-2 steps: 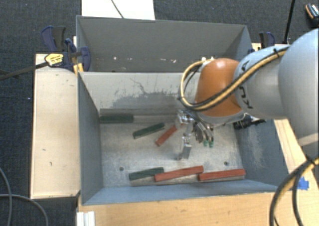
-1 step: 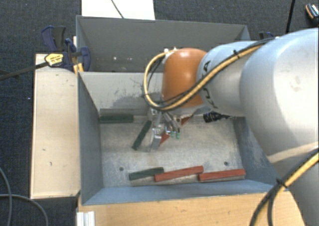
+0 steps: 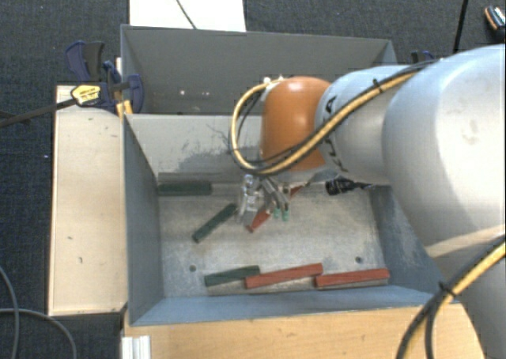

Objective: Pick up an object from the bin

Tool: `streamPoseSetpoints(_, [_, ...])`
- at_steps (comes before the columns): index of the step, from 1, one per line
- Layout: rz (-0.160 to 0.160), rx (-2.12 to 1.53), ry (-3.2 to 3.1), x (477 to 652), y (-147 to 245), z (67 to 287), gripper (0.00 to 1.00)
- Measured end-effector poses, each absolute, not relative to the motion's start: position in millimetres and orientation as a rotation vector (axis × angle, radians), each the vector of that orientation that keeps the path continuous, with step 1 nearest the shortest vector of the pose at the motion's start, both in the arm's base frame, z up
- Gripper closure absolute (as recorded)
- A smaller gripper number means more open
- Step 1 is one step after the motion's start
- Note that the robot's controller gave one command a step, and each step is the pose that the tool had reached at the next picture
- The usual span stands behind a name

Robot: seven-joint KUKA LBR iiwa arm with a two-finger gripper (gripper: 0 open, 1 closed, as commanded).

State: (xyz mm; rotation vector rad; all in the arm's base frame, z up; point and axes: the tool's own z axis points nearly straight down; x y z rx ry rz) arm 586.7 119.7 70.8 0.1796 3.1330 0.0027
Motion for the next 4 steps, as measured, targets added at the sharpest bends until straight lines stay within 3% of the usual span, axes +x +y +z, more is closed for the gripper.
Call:
streamPoseSetpoints(1, [0.003,0.18,3.133,586.7,119.7,70.8,0.0])
streamPoseSetpoints(2, [0.006,0.114,3.135,577.7,180.0,70.8,0.0])
streamPoseSetpoints(3, [0.003,0.122,3.135,578.4,176.2,70.6,1.0])
streamPoseSetpoints(4, [0.008,0.144,3.129,554.3,198.1,209.3,1.0])
